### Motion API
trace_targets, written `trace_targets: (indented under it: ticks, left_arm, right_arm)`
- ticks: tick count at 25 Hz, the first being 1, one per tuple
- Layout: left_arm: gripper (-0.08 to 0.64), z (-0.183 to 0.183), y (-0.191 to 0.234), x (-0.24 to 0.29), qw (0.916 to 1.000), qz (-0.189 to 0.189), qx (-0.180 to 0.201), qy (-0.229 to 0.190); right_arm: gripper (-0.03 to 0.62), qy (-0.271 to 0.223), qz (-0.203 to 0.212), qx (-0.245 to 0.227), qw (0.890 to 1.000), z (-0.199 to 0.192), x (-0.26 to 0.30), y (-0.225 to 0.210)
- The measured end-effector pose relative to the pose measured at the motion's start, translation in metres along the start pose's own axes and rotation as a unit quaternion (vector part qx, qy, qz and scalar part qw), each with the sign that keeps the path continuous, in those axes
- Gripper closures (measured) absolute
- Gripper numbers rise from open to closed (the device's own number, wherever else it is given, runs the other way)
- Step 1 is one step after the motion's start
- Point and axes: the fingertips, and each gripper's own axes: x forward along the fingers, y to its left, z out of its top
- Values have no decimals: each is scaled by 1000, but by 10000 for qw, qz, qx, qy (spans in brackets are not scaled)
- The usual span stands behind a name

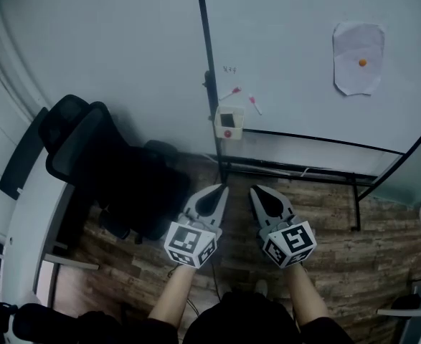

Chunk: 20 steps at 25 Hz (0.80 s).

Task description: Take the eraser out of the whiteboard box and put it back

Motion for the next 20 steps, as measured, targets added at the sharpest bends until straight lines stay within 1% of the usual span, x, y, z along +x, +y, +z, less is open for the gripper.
trace_targets:
  ticks: [4,10,14,20]
  left_arm:
    - [554,4,8,-5,9999,-143,38,-39]
    - [555,16,9,-7,9986,-403,262,-228]
    - [555,9,10,5,9980,-495,351,-154]
    - [555,-1,25,35,9988,-377,309,-90]
  right_arm:
    - [589,3,-56,-87,9999,-2,9,11]
    - [589,-197,-160,-395,9989,9,12,19]
    - [589,-185,-180,-304,9992,5,20,7]
    - [589,-186,-137,-189,9996,-2,37,-23]
